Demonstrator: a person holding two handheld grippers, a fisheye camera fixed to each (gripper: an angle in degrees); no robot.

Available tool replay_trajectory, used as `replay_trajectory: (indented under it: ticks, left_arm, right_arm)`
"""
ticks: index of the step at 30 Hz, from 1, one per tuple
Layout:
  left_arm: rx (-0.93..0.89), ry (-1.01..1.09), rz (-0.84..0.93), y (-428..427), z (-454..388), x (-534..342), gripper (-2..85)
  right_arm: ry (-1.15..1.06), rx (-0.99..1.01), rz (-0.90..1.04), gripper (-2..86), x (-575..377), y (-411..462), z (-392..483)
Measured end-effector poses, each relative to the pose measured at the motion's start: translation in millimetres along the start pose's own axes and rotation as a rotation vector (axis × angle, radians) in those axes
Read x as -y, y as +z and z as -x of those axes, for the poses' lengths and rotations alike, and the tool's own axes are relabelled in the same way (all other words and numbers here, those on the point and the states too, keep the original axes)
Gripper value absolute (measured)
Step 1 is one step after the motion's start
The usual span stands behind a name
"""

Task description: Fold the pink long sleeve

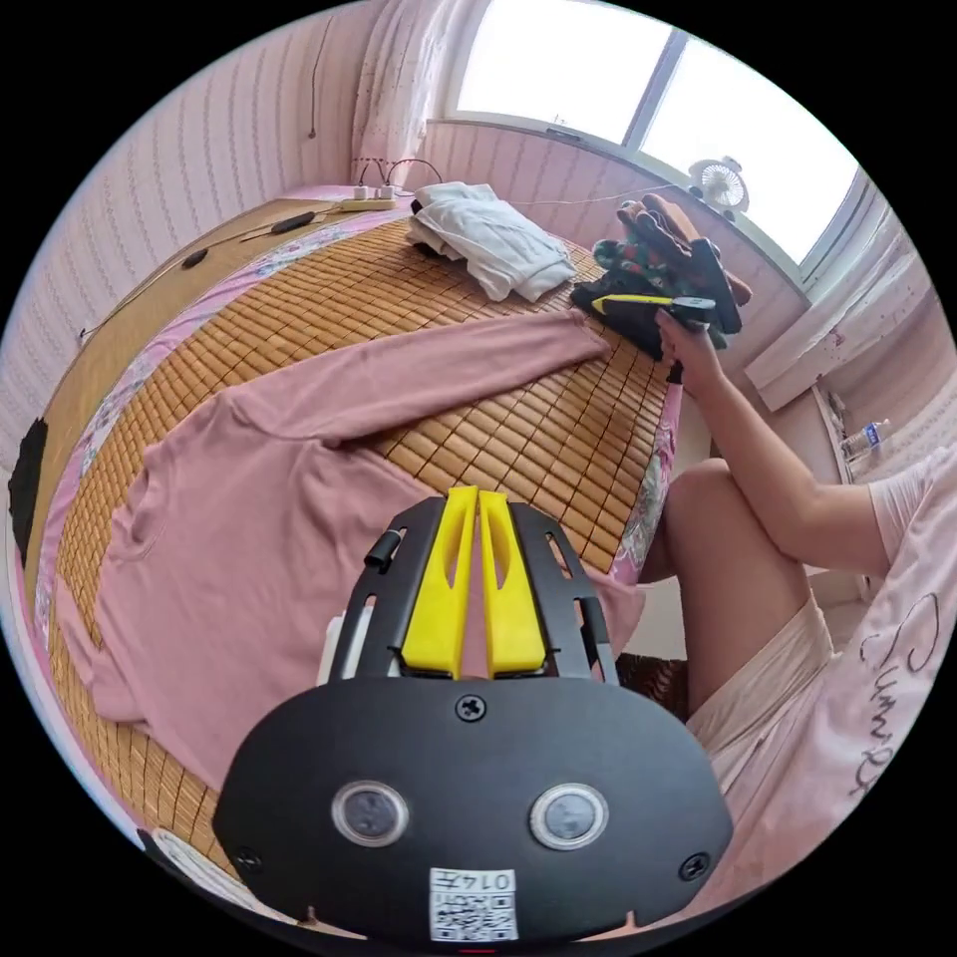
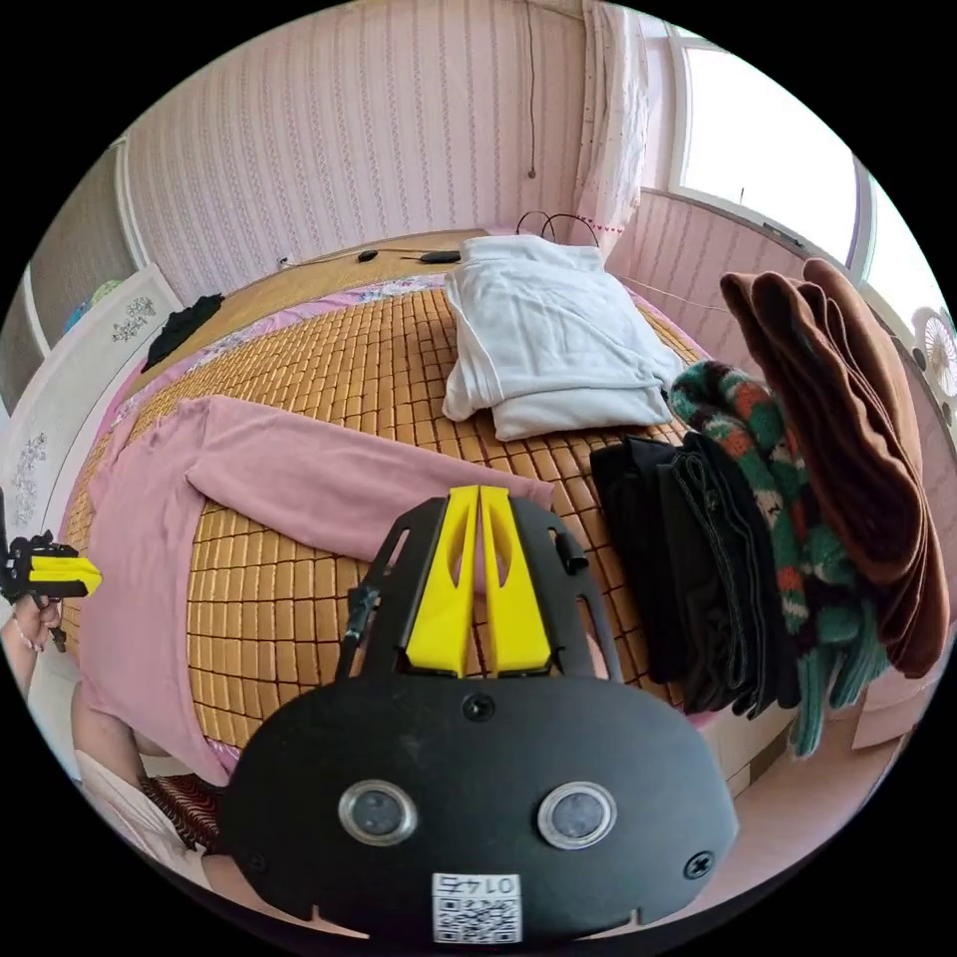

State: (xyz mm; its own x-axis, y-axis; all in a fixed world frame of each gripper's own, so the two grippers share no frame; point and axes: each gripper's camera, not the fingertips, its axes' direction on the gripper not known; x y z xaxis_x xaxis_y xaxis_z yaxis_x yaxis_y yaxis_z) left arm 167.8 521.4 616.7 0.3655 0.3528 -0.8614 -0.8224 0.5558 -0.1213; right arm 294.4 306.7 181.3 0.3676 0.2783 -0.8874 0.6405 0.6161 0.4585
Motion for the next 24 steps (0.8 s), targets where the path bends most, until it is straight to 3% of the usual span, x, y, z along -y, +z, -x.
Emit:
replay_trajectory:
  ticks: [4, 9, 11, 13, 16, 21, 24]
  left_arm:
    - [0.15, -0.258, 0.132, -42, 25, -147, -1.0]
    - [0.159, -0.543, 0.111, -72, 39, -260, -1.0]
    - [0.152, -0.585, 0.08, -78, 42, -285, -1.0]
    - [0.141, -0.606, 0.077, -79, 48, -308, -1.0]
    - [0.132, -0.613, 0.138, -70, 56, -332, -1.0]
    - [0.034, -0.663, 0.022, -99, 66, -376, -1.0]
    - [0.067, -0.656, -0.091, -129, 70, -403, -1.0]
  right_arm:
    - [-0.24, 0.235, 0.063, -0.8, 3, -10, 109]
    - [-0.495, 0.436, 0.313, -0.9, -34, -9, 252]
    - [-0.596, 0.402, 0.413, -1.0, -56, -9, 297]
    - [-0.676, 0.233, 0.488, -1.0, -76, -8, 341]
    - [-0.737, 0.097, 0.476, -1.0, -86, -5, 378]
    - [-0.759, 0.102, 0.61, -0.9, -62, -5, 425]
    - [-0.807, 0.171, 0.544, -0.8, -26, -23, 465]
